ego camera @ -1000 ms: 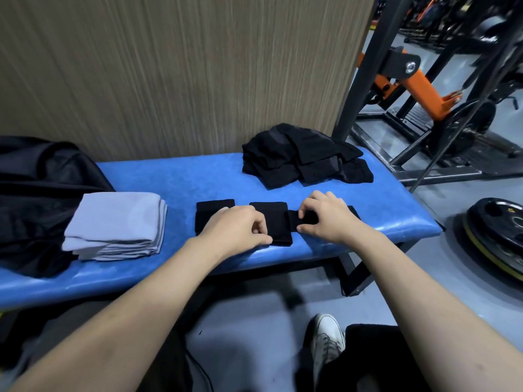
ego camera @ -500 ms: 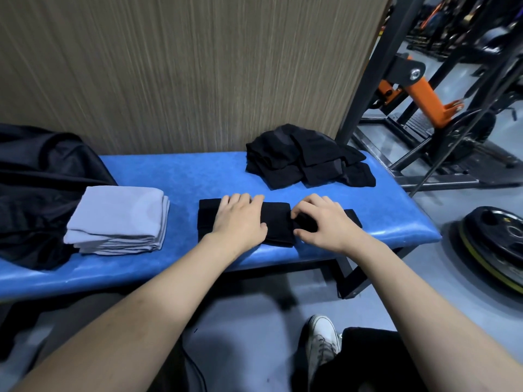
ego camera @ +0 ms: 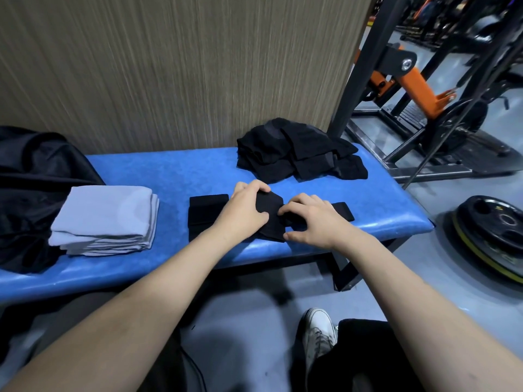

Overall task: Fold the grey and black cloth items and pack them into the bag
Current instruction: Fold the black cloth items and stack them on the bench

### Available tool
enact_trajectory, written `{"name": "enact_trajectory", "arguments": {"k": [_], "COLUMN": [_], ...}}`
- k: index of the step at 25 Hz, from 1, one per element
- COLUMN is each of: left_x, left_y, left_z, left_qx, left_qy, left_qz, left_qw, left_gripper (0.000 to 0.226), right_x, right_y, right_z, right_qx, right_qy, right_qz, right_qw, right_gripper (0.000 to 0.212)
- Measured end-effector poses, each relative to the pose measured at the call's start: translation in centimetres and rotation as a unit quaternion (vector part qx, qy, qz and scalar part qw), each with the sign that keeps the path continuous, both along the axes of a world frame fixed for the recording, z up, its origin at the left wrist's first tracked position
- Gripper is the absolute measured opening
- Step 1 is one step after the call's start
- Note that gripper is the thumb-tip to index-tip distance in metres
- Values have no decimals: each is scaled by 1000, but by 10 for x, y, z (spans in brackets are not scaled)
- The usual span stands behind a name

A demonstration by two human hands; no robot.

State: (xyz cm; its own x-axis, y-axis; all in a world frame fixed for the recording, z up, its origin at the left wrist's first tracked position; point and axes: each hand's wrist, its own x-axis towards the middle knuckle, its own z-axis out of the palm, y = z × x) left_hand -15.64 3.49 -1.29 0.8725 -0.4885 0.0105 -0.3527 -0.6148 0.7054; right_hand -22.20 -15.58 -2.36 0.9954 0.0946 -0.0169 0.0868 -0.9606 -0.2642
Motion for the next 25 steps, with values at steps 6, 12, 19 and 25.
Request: {"name": "enact_trajectory", "arguments": {"k": [6,12,19,25], "left_x": [-3,0,-6,-10], "left_y": [1,4,2,-2], "left_z": [-1,7,3,-12], "left_qx": [39,3,1,148], "left_qy": [83,-7,-82,-69], "left_qz": [-34,26,-23,-99], "left_qw": [995,1000,996,982], "left_gripper": [72,72,72,59], "right_x": [0,3,3,1], "right_y": [0,-1,-2,-12], "right_z": [1,-1,0,7], "right_qx": [-9,-19,-27,-34], "right_qy": [6,8,10,19], "right_qz": [-1,-13,-28,-80], "right_qw": [1000,1000,999,996], "right_gripper": [56,56,50,53]}}
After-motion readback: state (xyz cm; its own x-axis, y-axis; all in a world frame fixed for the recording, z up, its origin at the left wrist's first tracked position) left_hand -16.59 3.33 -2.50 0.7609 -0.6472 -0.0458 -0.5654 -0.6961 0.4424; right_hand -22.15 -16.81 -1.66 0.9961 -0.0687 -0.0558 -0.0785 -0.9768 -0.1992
